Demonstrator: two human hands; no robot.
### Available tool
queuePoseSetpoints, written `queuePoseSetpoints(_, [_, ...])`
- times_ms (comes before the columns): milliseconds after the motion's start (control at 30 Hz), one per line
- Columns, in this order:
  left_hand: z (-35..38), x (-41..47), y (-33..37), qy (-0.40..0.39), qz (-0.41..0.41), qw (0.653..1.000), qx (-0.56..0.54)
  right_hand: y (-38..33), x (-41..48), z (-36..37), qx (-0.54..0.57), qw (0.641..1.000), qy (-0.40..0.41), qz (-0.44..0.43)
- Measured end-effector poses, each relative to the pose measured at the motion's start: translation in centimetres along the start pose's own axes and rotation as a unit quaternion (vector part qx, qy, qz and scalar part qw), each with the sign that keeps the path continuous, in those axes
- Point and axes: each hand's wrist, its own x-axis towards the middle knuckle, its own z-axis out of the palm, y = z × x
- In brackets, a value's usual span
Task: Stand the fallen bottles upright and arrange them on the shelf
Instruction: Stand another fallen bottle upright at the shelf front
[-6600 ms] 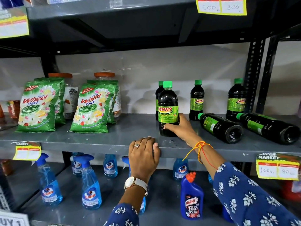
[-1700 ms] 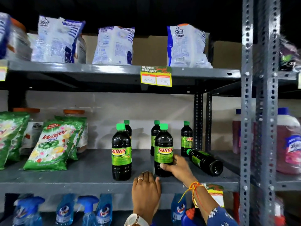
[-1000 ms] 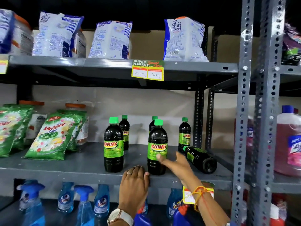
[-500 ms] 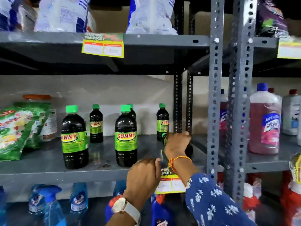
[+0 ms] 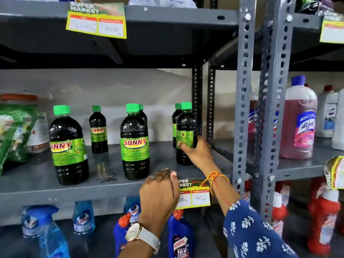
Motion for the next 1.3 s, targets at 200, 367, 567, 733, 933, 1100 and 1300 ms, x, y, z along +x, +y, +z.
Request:
queuePoseSetpoints(200, [0.10, -0.11, 0.10, 0.008, 0.000, 1.000, -0.014, 0.08, 0.24, 0.23, -0.047, 0.999, -0.005, -0.007])
queuePoseSetpoints(367, [-0.16, -0.14, 0.30, -0.004, -0.011, 0.999, -0.032, 0.44, 0.24, -0.09, 0.007, 1.000, -0.005, 0.009])
queuePoseSetpoints(567, [-0.31, -0.27, 0.25, -0.042, -0.006, 0.999, -0.035, 0.14, 0.30, 0.04, 0.059, 0.998, 0.013, 0.033])
queuePoseSetpoints(733, [-0.32, -0.40, 0.19, -0.060, -0.007, 0.997, -0.044, 0.06, 0.24, -0.36, 0.068, 0.995, -0.040, 0.069])
queuePoseSetpoints(933, [-0.21, -0.49, 0.24, -0.063, -0.025, 0.996, -0.053, 0.03, 0.29, -0.15, 0.071, 0.995, -0.032, 0.062])
queuePoseSetpoints(1100, [-0.17, -0.55, 0.21, -0.069, -0.035, 0.995, -0.067, 0.07, 0.31, -0.38, 0.093, 0.993, -0.043, 0.055])
queuePoseSetpoints(1300, [-0.19, -0.62, 0.18, -0.070, -0.039, 0.994, -0.076, 0.14, 0.43, -0.24, 0.098, 0.993, -0.020, 0.062])
